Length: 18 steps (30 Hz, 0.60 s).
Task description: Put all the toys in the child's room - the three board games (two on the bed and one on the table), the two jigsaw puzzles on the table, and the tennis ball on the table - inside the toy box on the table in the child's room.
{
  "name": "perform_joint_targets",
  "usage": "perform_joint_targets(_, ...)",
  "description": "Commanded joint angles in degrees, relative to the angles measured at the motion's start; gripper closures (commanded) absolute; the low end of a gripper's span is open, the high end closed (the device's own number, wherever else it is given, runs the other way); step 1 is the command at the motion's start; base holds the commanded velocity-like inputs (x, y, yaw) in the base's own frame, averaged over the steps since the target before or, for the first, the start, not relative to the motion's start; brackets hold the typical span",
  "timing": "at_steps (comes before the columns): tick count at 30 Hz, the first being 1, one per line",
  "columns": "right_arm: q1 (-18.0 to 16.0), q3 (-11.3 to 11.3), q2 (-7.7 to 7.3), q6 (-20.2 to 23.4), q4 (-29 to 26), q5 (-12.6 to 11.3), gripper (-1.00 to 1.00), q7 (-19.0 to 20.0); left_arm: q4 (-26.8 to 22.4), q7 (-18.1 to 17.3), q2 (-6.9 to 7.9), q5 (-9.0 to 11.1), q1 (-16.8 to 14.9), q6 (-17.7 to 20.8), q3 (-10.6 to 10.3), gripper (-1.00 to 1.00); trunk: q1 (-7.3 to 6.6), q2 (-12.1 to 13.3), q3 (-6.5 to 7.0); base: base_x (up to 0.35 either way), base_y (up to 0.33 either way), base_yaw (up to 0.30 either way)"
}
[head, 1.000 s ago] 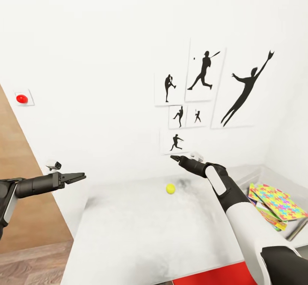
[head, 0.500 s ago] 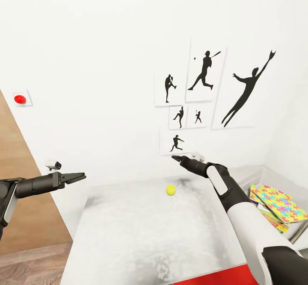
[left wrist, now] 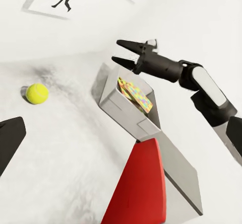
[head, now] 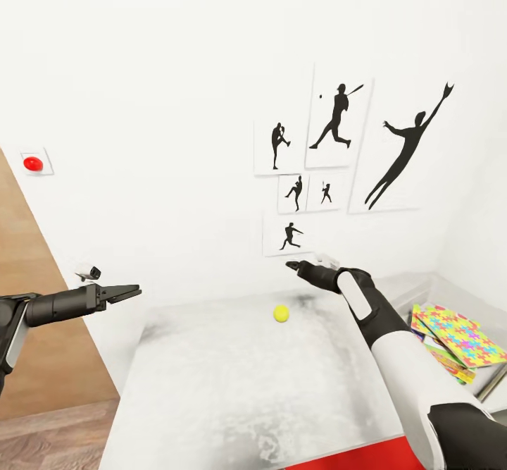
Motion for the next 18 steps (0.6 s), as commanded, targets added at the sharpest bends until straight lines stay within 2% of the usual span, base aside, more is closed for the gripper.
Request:
perform_joint_targets(1,-0.49,0.07,0.07,1.49,-0.08,0.10,-1.00,-3.94,-0.02,-0.24,0.01,-0.05,-0.05,0.61,-0.01,-1.00,0.04,-0.14,-0.14,0.000,0.000,0.000)
perform_joint_targets(2,-1.15,0.04,0.33,3.04,-0.09,0.01,-1.00,-8.17,-0.01,-0.24,0.01,-0.05,-0.05,0.61,-0.01,-1.00,0.04,-0.14,-0.14,0.000,0.000,0.000)
perform_joint_targets(3,-1.59,0.03,0.58,3.84,-0.05,-0.06,-1.00,-10.26,-0.01,-0.24,0.01,-0.05,-0.05,0.61,-0.01,-1.00,0.04,-0.14,-0.14,0.000,0.000,0.000)
perform_joint_targets(4,-2.70,0.02,1.35,5.34,0.15,-0.19,-1.00,-14.22,-0.01,-0.24,0.03,-0.05,-0.05,0.61,-0.01,-1.00,0.04,-0.14,-0.14,0.000,0.000,0.000)
perform_joint_targets(6,-4.61,-0.03,2.93,7.17,0.80,-0.31,-1.00,-19.14,-0.01,-0.24,0.05,-0.05,-0.05,0.61,-0.01,-1.00,0.04,-0.14,-0.14,0.000,0.000,0.000)
perform_joint_targets(8,-5.99,-0.01,4.27,8.40,1.35,-0.36,-1.00,-22.41,-0.01,-0.24,0.04,-0.02,-0.05,0.61,-0.01,-1.00,0.04,-0.14,-0.14,0.000,0.000,0.000)
perform_joint_targets(11,-6.85,0.04,5.32,10.08,1.36,-0.20,-1.00,-24.54,-0.01,-0.24,0.07,0.02,-0.05,0.61,-0.01,-1.00,0.04,-0.14,-0.14,0.000,0.000,0.000)
perform_joint_targets(18,-7.32,0.11,5.98,14.00,-0.93,0.00,-1.00,-26.05,-0.02,-0.24,0.10,0.04,-0.05,0.61,0.06,-1.00,0.04,-0.14,-0.26,0.000,0.000,0.000)
